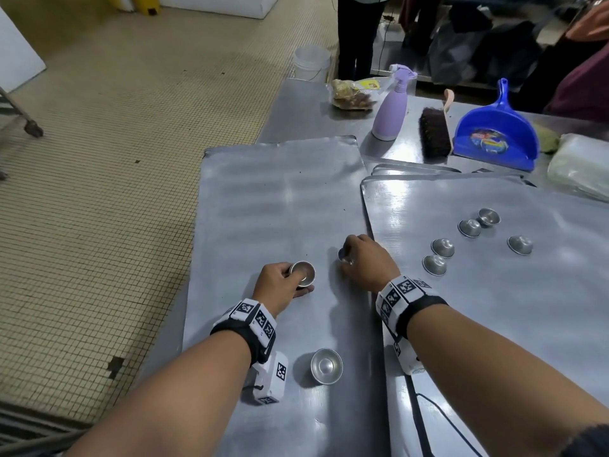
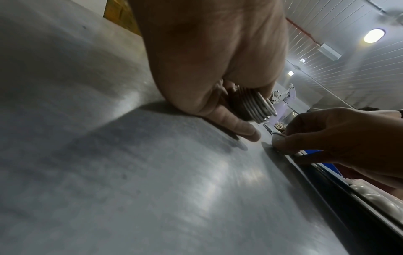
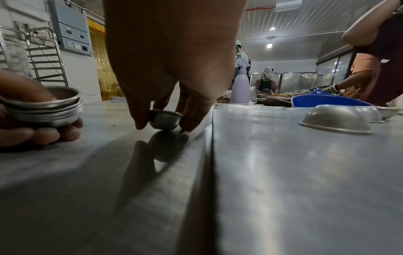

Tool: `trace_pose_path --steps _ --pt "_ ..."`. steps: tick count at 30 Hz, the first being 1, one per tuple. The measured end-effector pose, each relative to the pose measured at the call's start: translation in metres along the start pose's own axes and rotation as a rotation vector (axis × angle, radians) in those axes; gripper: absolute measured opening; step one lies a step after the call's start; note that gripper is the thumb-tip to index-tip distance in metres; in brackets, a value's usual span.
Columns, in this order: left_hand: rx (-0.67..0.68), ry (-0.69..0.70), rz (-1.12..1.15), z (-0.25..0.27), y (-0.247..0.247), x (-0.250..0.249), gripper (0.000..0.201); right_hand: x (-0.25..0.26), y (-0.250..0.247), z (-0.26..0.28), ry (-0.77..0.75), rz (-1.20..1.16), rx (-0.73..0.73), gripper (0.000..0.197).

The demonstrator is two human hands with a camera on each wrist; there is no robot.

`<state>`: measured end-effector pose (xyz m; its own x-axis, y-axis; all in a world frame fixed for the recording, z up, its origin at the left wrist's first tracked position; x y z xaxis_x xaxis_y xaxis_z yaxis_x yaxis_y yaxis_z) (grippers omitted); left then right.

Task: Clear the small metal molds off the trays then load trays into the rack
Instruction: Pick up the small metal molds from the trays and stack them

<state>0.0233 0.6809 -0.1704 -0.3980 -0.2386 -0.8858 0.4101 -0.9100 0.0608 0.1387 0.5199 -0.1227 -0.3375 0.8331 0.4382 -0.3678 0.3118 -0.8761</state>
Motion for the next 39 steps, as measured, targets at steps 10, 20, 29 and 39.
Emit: trace_pose_path --steps 10,20,29,39 --pt "0.004 0.002 -0.022 0.007 0.000 -0.003 0.012 -0.003 0.003 0.016 0.040 0.081 0.072 0.037" --pt "-0.001 -0.103 -0.009 0.038 -0.019 -0.014 0.016 0.047 -0.029 0.062 -0.018 -0.211 -0.115 0.059" --pt "0.065 -0.059 0.246 0.063 -0.006 -0.052 0.020 0.090 -0.040 0.096 -0.107 -0.245 -0.191 0.056" --pt "0.168 -0.021 0.141 0.092 0.054 -0.072 0.030 0.060 -0.066 0.120 -0.110 -0.284 -0.240 0.073"
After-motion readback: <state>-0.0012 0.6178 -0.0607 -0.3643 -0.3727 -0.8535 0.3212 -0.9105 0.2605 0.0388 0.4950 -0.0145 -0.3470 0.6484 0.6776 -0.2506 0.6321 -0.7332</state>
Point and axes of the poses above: each hand's wrist, its own z-axis away from the middle knuckle, its own y-axis out of the palm, x = y × z, the point moved 10 cm from there along -z, towards the middle knuckle, and after that the axes turned 1 degree about -y, right-handed, at the moved point
